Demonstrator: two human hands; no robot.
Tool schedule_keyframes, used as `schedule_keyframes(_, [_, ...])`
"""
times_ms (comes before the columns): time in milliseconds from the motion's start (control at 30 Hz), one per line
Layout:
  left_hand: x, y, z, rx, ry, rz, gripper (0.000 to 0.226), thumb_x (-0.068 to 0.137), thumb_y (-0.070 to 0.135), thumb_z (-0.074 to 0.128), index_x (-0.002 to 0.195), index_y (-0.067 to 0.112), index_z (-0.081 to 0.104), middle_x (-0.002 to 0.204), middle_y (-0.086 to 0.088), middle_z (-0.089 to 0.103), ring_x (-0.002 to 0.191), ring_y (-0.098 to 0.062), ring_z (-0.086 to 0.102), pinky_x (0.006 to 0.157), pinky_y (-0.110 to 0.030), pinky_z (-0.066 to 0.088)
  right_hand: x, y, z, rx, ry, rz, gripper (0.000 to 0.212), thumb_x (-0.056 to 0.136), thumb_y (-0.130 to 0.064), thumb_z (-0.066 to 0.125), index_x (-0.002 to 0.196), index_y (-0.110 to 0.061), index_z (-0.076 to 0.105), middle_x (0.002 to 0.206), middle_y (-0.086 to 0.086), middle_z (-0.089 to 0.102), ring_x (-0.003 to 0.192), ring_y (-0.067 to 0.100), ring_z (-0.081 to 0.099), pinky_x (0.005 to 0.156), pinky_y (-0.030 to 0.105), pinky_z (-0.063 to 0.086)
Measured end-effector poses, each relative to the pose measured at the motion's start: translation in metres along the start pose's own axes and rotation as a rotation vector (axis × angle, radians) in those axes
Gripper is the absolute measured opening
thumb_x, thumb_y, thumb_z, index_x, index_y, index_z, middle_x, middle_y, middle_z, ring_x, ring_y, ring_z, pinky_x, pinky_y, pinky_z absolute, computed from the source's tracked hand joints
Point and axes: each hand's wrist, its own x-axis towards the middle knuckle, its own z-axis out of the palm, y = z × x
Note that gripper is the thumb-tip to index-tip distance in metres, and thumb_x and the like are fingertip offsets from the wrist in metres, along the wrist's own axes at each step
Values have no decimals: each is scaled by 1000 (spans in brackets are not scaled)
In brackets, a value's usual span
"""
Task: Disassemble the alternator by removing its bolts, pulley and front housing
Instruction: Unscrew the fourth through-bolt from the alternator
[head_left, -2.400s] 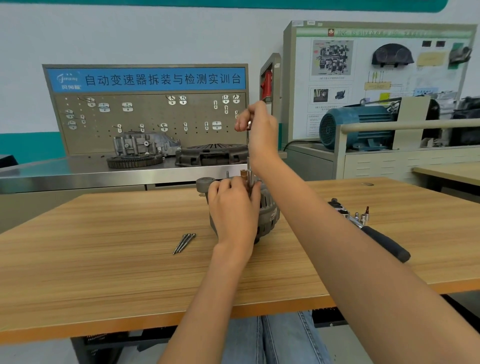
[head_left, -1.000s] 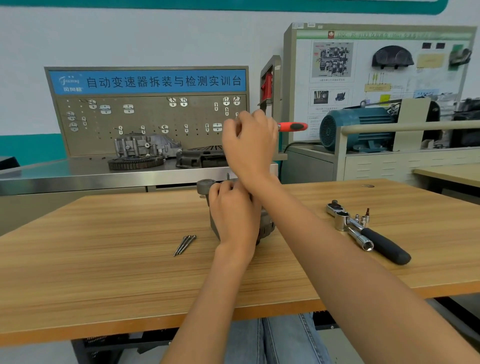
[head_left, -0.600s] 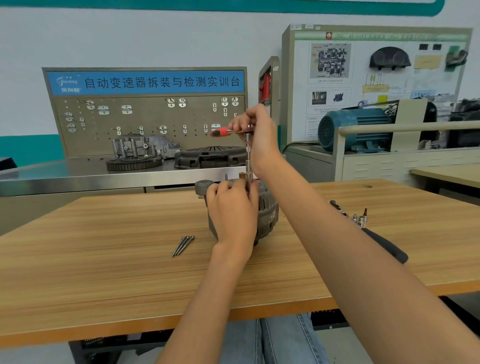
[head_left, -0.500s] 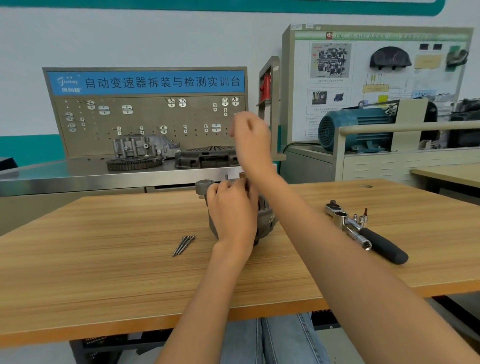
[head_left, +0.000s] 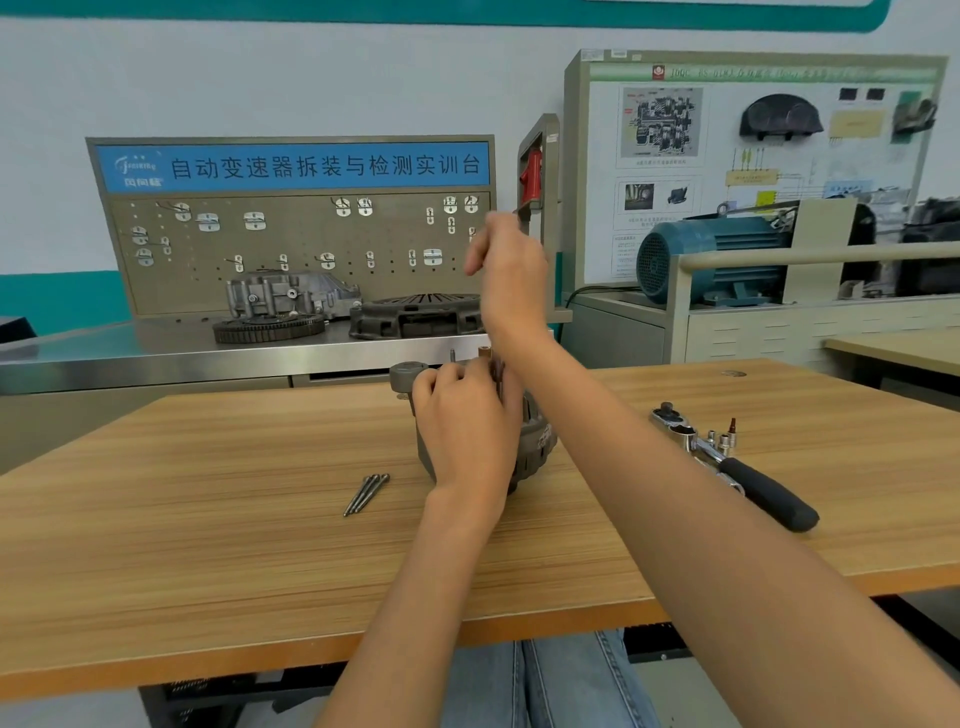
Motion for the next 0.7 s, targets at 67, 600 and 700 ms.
schedule_keyframes(67, [0,1,0,20,10,3,28,93,25,54,87,3,69,75,-12,67,77,-26,58,87,-33,32,8,0,-3,211,-84,163,58,98,-26,26,43,-11,41,50,2,46,56,8,49,87,28,37])
schedule_keyframes(600, [1,-5,-5,-66,-88,-35,16,85,1,53,72,6,62,79,-14,65,88,-29,53,85,-26,26,-18,18,6,-1206,150,-387,25,79,-29,48,95,-11,54,99,6,49,97,26,44,103,40,20])
schedule_keyframes(700, [1,-5,-5,-29,-101,-14,17,84,2,50,72,8,60,77,-13,64,84,-28,53,84,-26,25,-14,16,6,-1101,183,-412,22,81,-30,46,87,-12,55,92,4,49,92,23,44,98,37,23])
